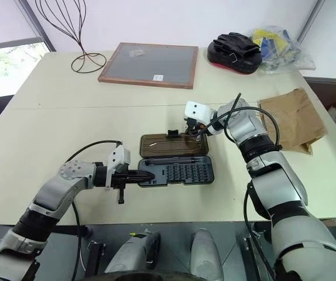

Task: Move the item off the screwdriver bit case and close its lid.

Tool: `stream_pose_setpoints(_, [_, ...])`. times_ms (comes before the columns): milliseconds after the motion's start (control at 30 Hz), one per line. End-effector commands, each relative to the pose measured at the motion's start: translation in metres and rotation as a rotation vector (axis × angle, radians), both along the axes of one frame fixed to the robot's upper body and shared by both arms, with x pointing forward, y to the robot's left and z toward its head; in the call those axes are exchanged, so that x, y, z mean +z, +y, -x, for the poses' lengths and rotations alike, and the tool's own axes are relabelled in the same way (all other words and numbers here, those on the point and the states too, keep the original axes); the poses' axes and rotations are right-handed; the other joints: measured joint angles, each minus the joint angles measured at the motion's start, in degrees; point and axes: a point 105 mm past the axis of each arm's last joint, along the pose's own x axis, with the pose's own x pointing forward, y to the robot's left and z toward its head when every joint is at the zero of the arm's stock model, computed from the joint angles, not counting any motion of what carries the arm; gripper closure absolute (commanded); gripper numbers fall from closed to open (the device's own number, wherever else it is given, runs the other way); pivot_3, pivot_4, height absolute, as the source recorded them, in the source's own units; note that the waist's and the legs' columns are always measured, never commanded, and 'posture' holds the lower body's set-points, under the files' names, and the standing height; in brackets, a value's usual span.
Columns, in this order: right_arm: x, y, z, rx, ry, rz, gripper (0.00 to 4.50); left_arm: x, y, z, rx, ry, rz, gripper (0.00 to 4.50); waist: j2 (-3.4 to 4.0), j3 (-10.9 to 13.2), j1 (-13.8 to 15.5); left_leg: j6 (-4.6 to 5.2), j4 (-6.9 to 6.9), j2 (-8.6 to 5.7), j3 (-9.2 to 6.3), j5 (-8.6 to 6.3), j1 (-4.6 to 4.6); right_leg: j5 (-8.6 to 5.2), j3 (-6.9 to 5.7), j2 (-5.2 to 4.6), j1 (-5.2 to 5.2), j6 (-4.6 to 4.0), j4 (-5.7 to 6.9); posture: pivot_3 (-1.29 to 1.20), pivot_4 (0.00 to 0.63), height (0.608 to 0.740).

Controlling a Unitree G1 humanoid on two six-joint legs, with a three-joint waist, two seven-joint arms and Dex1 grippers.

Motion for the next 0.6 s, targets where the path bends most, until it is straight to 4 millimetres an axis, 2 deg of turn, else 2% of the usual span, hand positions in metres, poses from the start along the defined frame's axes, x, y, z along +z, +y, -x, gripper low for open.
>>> stream_pose_setpoints(33, [-0.02, -0.004, 0.001, -0.005, 0.057, 0.06, 4.48, -0.002, 0.002, -0.003, 0.021, 0.002, -0.018, 4.5, 0.0, 0.0, -0.09, 0.0, 0.0, 0.0, 0.0, 0.0, 0.03, 0.0, 0.0, 0.0, 0.03, 0.0, 0.0, 0.0, 0.15, 0.734])
stream_pose_setpoints(67, [-0.021, -0.004, 0.0, -0.011, 0.057, 0.063, 4.48, -0.002, 0.002, -0.003, 0.023, 0.001, -0.018, 4.5, -0.01, 0.0, -0.23, 0.0, 0.0, 0.0, 0.0, 0.0, 0.05, 0.0, 0.0, 0.01, 0.05, 0.0, 0.0, 0.0, 0.15, 0.734])
stream_pose_setpoints(167, [-0.023, -0.004, -0.004, -0.024, 0.053, 0.075, 3.59, -0.002, 0.003, -0.002, 0.029, -0.002, -0.018, 4.5, -0.02, -0.01, -0.69, 0.0, -0.01, 0.01, -0.04, 0.0, 0.14, 0.0, 0.0, 0.02, 0.13, -0.01, 0.01, 0.0, 0.15, 0.734])
stream_pose_setpoints(400, [-0.024, -0.004, -0.01, -0.026, 0.031, 0.105, 0.08, -0.003, 0.005, -0.001, 0.053, -0.004, -0.015, 4.5, 0.0, -0.04, -0.96, -0.01, -0.05, 0.01, -0.06, 0.01, 0.13, -0.01, 0.0, 0.03, 0.12, -0.01, 0.02, 0.0, 0.15, 0.734])
stream_pose_setpoints(600, [-0.029, -0.008, -0.009, -0.018, 0.049, 0.138, 0.08, -0.004, 0.004, 0.0, 0.063, -0.007, -0.01, 4.5, 0.01, -0.05, -0.96, -0.02, -0.07, 0.0, -0.07, 0.01, 0.14, -0.01, 0.0, 0.03, 0.13, -0.01, 0.01, 0.0, 0.15, 0.734])
